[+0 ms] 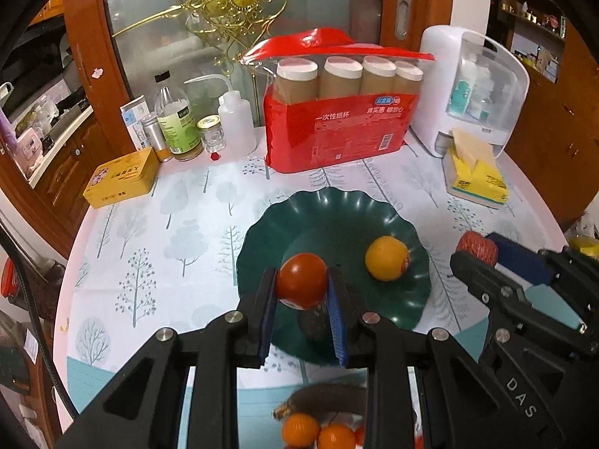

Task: Organize fruits
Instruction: 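Carry the tomato and lychee in both tools over the green plate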

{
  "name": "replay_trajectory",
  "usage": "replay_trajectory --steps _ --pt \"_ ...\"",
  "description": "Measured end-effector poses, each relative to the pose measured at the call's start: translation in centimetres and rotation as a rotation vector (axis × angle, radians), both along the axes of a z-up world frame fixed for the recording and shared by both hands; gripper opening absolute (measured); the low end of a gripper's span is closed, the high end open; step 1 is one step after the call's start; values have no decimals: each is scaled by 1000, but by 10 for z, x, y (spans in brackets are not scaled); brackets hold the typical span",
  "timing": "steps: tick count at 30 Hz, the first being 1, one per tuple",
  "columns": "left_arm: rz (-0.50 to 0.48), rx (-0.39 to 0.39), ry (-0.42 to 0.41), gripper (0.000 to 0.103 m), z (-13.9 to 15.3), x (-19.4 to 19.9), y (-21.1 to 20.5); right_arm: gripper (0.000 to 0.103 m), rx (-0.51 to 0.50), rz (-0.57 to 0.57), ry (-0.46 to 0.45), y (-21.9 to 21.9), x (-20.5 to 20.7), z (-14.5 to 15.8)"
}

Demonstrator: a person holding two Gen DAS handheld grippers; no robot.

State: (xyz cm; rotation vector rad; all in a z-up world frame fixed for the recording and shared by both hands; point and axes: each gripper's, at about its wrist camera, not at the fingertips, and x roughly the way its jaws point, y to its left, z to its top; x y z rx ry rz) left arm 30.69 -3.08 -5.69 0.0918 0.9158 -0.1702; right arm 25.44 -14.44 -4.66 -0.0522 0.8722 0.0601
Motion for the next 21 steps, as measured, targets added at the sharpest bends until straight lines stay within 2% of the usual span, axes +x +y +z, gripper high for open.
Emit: replay_trajectory --steps 10,21 --pt "14 -7 39 24 -36 36 -3 30 -22 -3 40 2 44 -29" --pt "24 -16 103 24 -75 54 -4 30 8 5 123 -1 59 -73"
